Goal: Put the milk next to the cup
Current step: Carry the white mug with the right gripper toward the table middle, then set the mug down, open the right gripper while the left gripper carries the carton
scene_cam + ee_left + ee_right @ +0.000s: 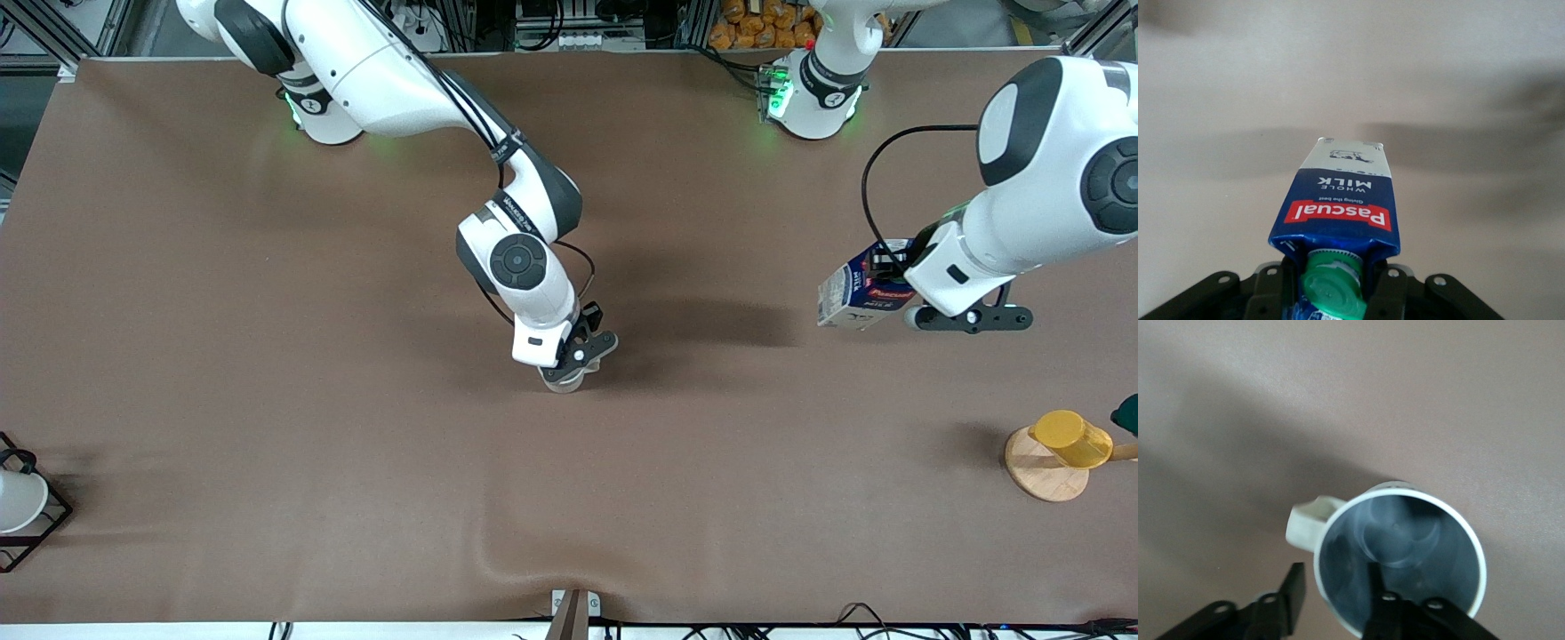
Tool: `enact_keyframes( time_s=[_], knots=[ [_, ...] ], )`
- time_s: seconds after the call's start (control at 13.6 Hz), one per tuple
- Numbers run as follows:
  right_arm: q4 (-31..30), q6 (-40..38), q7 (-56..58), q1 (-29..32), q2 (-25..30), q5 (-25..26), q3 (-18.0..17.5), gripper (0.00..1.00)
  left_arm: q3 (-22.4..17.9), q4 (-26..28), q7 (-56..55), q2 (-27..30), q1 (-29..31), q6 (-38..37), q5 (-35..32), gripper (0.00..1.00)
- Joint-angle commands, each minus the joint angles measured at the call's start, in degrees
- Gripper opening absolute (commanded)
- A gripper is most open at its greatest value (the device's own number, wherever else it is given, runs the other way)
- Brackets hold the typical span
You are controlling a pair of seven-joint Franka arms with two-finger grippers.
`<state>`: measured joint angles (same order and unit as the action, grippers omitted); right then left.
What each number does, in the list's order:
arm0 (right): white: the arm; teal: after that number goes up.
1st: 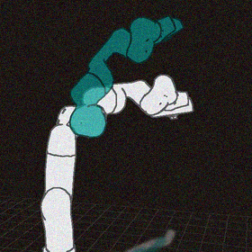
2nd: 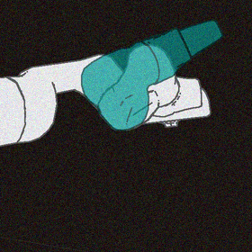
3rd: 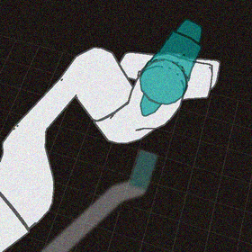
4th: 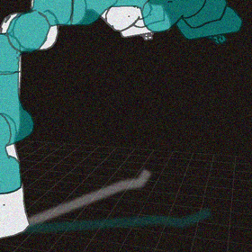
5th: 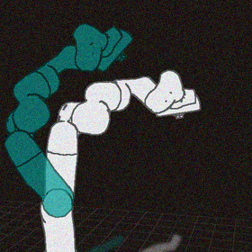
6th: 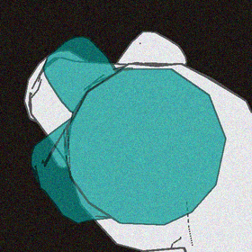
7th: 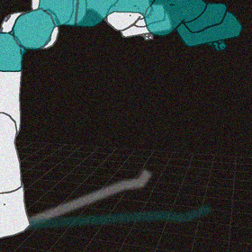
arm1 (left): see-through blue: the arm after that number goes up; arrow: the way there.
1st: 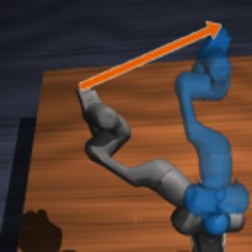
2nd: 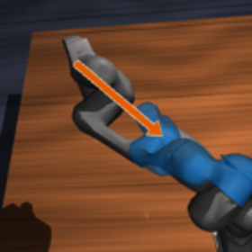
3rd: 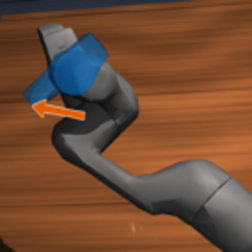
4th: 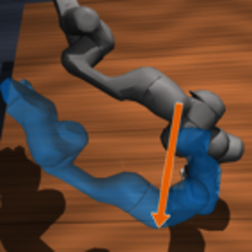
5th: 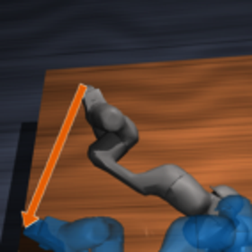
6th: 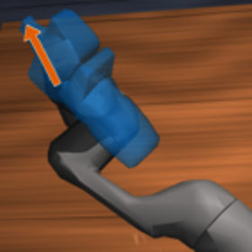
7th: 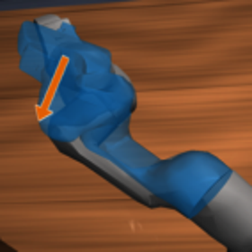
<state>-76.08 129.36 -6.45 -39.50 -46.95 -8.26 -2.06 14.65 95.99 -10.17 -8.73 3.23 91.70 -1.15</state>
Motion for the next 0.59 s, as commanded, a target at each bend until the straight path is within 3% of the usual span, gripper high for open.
enact_keyframes(
  time_s=[0.0,0.37,0.51],
  knots=[
    [0.94,-0.86,-0.93,0.21,1.15,-1.67,0.04,1.00,1.17,-0.19,-1.34,0.47,0.03,-0.55,2.71,0.40],
    [0.76,-8.93,-0.49,4.76,10.10,-3.16,-0.05,1.00,4.42,0.16,-11.96,0.12,-5.15,-0.47,5.54,0.40],
    [0.85,-16.03,0.03,8.80,13.19,-3.52,0.21,1.00,4.77,-0.28,-15.57,-0.67,-7.87,0.49,5.89,0.40]
  ],
)
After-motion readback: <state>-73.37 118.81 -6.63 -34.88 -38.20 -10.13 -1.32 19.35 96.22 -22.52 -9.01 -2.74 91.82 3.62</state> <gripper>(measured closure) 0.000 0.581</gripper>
